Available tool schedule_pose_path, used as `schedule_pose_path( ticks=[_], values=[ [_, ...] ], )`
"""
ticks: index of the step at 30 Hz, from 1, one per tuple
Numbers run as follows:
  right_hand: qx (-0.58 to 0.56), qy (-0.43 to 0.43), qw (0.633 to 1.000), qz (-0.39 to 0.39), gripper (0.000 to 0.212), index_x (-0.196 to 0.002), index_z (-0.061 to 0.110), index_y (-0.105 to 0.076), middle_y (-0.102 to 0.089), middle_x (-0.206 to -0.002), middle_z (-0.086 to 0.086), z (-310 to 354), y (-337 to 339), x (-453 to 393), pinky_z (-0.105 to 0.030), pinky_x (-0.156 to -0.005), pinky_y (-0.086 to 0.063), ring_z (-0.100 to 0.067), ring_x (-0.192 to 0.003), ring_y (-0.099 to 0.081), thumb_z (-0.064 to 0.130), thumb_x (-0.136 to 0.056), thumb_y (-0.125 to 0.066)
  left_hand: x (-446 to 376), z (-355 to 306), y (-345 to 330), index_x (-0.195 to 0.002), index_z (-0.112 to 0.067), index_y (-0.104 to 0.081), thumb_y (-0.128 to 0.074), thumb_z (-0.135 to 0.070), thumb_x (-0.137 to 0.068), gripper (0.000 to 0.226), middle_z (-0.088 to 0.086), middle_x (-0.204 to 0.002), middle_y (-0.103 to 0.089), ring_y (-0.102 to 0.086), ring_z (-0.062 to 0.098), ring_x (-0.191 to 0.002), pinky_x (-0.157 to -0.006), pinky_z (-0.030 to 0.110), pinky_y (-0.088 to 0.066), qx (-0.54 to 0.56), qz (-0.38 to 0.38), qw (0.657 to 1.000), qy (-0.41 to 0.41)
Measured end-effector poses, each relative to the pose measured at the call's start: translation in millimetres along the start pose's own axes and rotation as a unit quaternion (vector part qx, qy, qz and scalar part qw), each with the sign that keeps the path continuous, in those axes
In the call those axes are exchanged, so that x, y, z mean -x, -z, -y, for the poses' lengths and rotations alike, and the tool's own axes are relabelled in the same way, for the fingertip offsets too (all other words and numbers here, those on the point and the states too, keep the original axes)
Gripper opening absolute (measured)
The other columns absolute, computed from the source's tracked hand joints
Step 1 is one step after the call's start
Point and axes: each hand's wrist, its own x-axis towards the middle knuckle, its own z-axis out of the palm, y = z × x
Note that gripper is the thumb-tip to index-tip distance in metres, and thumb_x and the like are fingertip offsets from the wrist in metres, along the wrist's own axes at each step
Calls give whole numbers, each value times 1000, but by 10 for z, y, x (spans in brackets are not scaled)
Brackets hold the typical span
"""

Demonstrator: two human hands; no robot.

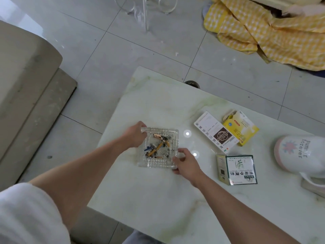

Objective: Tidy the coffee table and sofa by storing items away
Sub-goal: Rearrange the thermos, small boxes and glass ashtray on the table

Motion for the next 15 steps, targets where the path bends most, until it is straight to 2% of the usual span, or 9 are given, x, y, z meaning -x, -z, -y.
schedule_pose_path(
  ticks=[3, 6, 8, 11, 14, 15],
  values=[
    [66, 25, 997, -2, 30, -127, 16, -42, -61, -107, -16, 274, -75, -224, -38, -75, -62, -35, -86, -71, 17, -99, -53, -198, -75, 220, -141, -17, -40, -40, -25, -102, 40, 11, -102, -62, -58, 26, -78, -63, 33, -45, -34, -24, 998, -37],
    [93, 48, 994, -21, 27, -124, 14, -40, -64, -107, -17, 619, -180, -476, -47, -78, -61, -36, -82, -74, 18, -99, -51, -448, -171, 474, -151, -17, -29, -40, -25, -100, 52, 18, -130, -60, -60, 33, -107, -80, 34, -45, -43, -51, 997, -42],
    [101, 61, 992, -41, 27, -122, 14, -40, -67, -102, -16, 831, -217, -653, -52, -79, -59, -35, -79, -75, 20, -98, -51, -608, -234, 649, -153, -14, -28, -39, -20, -97, 57, 19, -139, -54, -57, 34, -117, -83, 31, -43, -8, -85, 996, -28],
    [95, 75, 989, -82, 26, -119, 15, -41, -68, -93, -14, 1138, -288, -891, -52, -81, -58, -36, -77, -74, 22, -97, -54, -814, -260, 891, -145, -15, -46, -39, -11, -94, 52, 16, -137, -56, -61, 33, -109, -81, 32, -48, 91, -137, 986, -6],
    [62, 89, 988, -111, 32, -125, 14, -46, -65, -109, -12, 1367, -377, -1052, -47, -81, -59, -34, -76, -74, 24, -97, -56, -905, -230, 1010, -143, -24, -48, -41, -5, -90, 58, 20, -131, -59, -56, 22, -70, -59, 28, -44, 130, -133, 983, -7],
    [40, 91, 988, -115, 32, -126, 14, -47, -61, -116, -10, 1405, -401, -1087, -44, -78, -60, -32, -74, -73, 24, -97, -56, -919, -221, 1031, -146, -27, -44, -41, -4, -89, 62, 20, -131, -59, -53, 20, -65, -55, 27, -42, 137, -129, 982, -11]
  ],
)
